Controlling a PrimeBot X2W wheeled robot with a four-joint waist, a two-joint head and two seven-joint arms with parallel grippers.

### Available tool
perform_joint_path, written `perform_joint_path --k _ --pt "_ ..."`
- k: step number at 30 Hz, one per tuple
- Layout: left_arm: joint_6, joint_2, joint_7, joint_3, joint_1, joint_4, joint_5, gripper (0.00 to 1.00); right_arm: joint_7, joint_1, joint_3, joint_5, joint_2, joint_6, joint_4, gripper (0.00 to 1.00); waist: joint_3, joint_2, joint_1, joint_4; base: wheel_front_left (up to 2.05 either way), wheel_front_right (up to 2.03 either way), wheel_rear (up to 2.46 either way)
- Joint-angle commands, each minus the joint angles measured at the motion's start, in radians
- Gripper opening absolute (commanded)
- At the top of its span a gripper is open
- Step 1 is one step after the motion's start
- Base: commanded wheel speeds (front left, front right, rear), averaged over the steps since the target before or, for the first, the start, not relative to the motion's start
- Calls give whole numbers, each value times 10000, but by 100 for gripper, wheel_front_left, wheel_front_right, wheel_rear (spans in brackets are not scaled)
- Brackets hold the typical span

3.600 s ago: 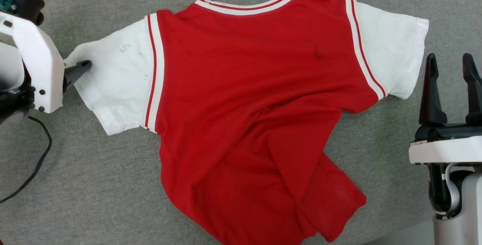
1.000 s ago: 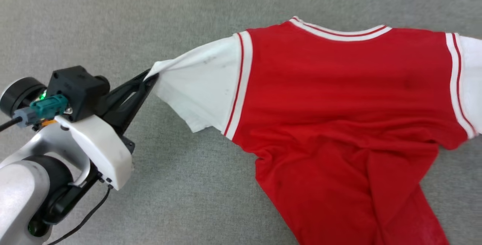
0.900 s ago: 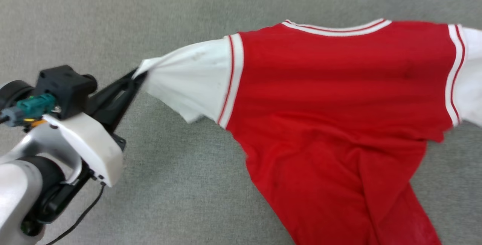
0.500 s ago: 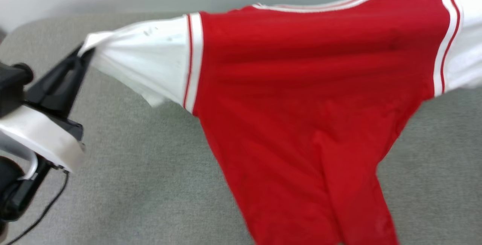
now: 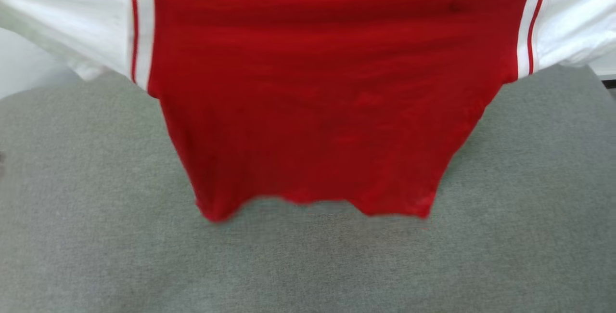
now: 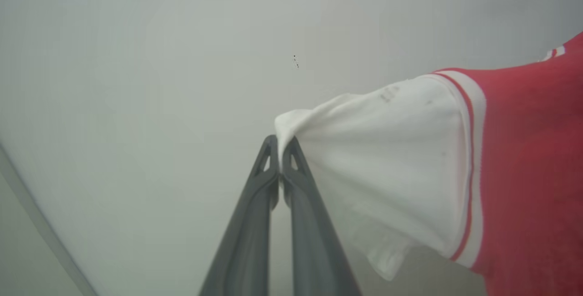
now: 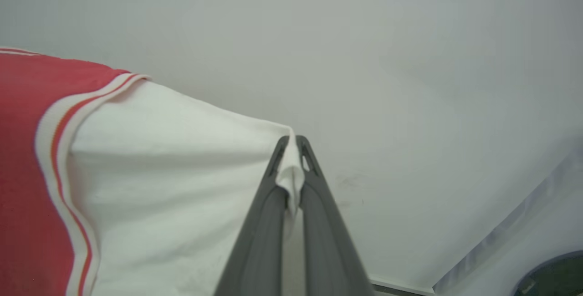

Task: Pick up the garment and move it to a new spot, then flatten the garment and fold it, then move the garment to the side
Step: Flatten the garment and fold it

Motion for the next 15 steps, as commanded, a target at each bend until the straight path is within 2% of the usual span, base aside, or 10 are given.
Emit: perform_joint_path --k 1,8,15 --pt "83 117 -107 252 161 -84 -59 0 -72 -173 27 45 16 -11 -154 0 -90 0 1 -121 0 0 0" --pt "259 488 -458 1404 67 -437 -149 0 -381 -573 11 45 146 -9 -728 0 37 0 1 -276 0 0 0" --pt "-55 866 -458 1732 -520 -204 -289 0 -585 -1319 51 -41 334 -9 -749 0 883 0 1 -364 0 0 0"
